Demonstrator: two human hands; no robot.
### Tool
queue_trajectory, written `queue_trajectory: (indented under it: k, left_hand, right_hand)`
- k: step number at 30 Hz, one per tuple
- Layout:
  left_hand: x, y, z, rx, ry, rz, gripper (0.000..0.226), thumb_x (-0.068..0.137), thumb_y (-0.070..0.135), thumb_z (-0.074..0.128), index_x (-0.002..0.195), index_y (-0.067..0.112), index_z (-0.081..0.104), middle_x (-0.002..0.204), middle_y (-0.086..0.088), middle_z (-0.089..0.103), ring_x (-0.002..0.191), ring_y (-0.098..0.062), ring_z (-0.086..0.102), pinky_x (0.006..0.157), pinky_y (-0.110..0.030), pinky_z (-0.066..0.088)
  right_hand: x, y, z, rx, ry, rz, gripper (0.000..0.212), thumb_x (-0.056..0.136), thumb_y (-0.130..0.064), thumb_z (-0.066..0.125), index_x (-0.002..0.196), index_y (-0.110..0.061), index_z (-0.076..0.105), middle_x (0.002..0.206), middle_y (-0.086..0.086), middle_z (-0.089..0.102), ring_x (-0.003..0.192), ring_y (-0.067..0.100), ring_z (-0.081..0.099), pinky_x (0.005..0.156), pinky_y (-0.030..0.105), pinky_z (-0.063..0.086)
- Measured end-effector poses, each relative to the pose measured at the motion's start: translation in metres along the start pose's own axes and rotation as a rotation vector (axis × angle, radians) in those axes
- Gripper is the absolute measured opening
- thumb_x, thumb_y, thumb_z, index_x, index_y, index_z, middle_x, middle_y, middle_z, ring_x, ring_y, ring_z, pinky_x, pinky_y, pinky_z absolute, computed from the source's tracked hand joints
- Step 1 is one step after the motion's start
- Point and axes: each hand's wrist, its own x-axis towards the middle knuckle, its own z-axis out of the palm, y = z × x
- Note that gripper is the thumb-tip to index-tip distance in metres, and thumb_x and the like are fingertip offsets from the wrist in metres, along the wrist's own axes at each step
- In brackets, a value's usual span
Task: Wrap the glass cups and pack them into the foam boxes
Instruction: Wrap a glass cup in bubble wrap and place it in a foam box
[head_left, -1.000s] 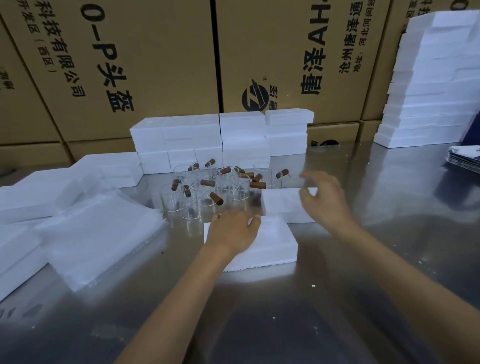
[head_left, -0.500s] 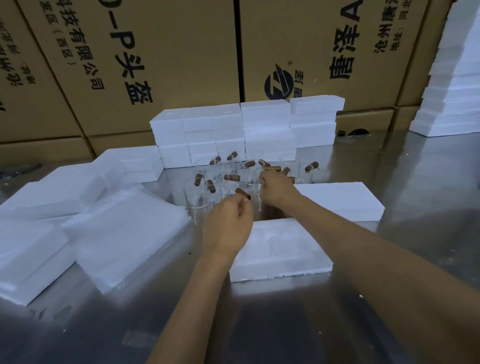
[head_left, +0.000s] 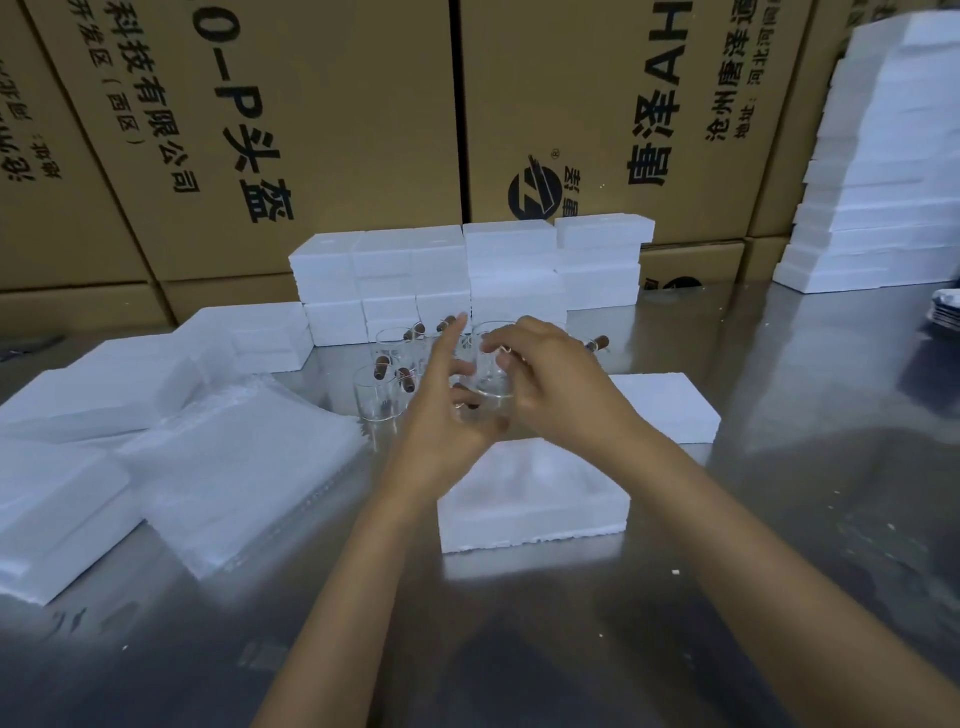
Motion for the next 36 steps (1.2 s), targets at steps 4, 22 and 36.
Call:
queue_trajectory:
  k: [4,22,36]
  left_hand:
    - [-0.017,0.009,0.006,0.003,0.001,0.100,0.069,0.065,0.038,0.080,0.124,0.057,0.049,0.112,0.023,0.060,0.090,-0.017,0.068,0.079,-0.031,0.060]
    - [-0.053,0.001,0.023,0.116,0.227,0.162,0.080,0.079,0.034,0.084,0.143,0.049,0.039,0.108,0.023,0.057,0.099,0.004,0.058,0.071,-0.006,0.049]
    - [-0.053,-0.005,0.025,0.100,0.215,0.163,0.083,0.076,0.024,0.086,0.140,0.048,0.039,0.107,0.022,0.057,0.092,-0.004,0.061,0.071,-0.012,0.051]
  right_hand:
    - [-0.032,-0.009,-0.006,0.103,0.017,-0.084,0.033,0.096,-0.010,0.047,0.122,-0.025,0.064,0.109,-0.008,0.054,0.093,0.003,0.050,0.075,0.021,0.043]
    - [-0.077,-0.018,0.044,0.598,0.391,0.294,0.056,0.075,-0.039,0.080,0.120,-0.043,0.047,0.118,-0.032,0.055,0.109,-0.004,0.058,0.084,0.007,0.046]
    - [-0.077,-0.019,0.047,0.634,0.474,0.329,0.060,0.068,-0.032,0.086,0.113,-0.036,0.046,0.108,-0.031,0.056,0.106,-0.004,0.057,0.081,0.006,0.045]
